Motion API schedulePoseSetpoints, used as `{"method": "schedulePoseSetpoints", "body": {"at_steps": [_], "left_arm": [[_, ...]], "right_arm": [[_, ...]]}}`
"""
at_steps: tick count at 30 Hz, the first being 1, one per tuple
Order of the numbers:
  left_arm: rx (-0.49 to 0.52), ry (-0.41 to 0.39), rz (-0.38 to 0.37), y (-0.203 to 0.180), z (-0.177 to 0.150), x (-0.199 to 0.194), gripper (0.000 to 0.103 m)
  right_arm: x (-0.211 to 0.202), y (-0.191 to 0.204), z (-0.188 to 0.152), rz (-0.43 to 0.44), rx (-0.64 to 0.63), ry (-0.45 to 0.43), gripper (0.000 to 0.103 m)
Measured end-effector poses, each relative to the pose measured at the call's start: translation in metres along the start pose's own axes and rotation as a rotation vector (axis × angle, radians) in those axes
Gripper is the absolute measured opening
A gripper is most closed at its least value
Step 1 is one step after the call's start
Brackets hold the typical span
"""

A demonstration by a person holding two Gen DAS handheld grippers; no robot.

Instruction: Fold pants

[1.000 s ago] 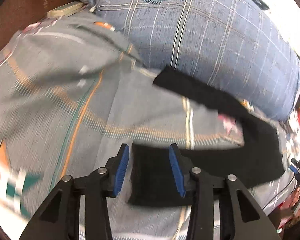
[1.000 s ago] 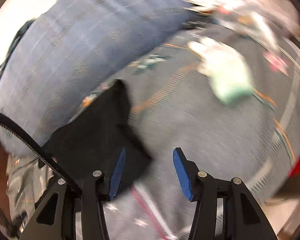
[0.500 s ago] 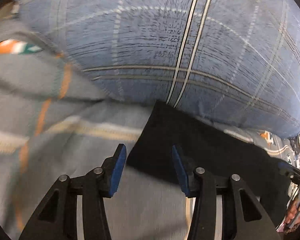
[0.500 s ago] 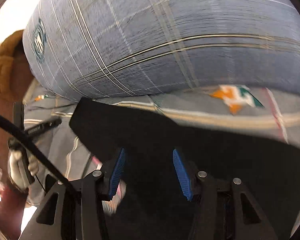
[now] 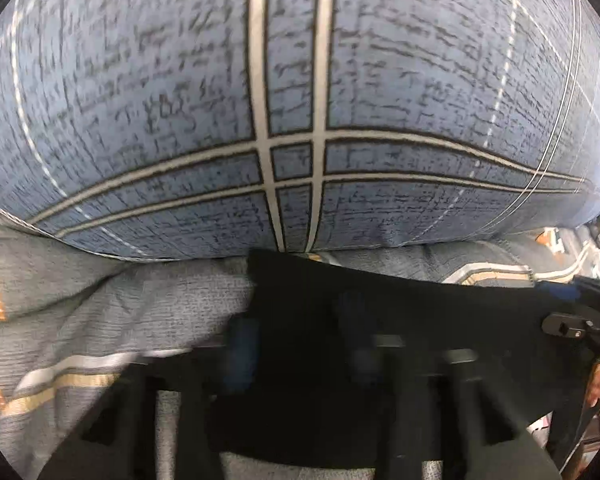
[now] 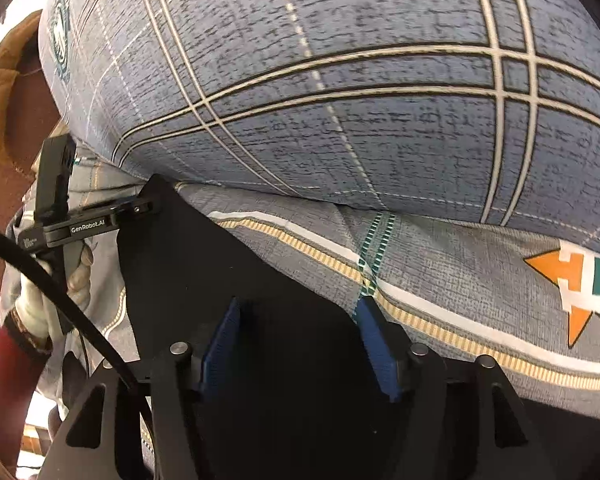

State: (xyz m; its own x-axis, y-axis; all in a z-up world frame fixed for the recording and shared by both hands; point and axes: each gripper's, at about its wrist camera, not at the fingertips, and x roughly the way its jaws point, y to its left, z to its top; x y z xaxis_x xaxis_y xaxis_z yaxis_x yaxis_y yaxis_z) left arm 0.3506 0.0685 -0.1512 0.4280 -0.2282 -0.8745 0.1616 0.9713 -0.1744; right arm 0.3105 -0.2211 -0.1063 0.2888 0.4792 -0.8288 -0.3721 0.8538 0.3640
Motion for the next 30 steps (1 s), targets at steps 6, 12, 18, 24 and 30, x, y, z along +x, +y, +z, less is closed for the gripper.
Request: {"method": "schedulePoseSetpoints", "body": {"at_steps": [6, 12, 18, 24, 30], "left_arm": [[-0.008, -0.07, -0.021, 0.001, -0.006, -0.033, 0.007], [-0.009, -0.131, -0.011, -0.007, -0.005, -0.061, 0.007], [-0.029, -0.213, -0.042, -0.003, -0.004, -0.104, 0.007], [-0.044, -0.231, -0.041, 0.01, -0.009, -0.13, 0.007], [-0.076, -0.205, 0.003, 0.018, -0.014, -0.131, 0.007]], "right_arm": [[0.008, 0.019, -0.003, -0.072, -0.08, 0.013, 0.032], [-0.002, 0.027, -0.008, -0.119, -0.073, -0.045, 0.02], [-0.047, 0.003, -0.022, -0.154, -0.036, -0.075, 0.055], [-0.105, -0.086, -0.063, -0.259, 0.059, -0.021, 0.055], [-0.096, -0.116, -0.068, -0.285, -0.009, 0.043, 0.06]]}}
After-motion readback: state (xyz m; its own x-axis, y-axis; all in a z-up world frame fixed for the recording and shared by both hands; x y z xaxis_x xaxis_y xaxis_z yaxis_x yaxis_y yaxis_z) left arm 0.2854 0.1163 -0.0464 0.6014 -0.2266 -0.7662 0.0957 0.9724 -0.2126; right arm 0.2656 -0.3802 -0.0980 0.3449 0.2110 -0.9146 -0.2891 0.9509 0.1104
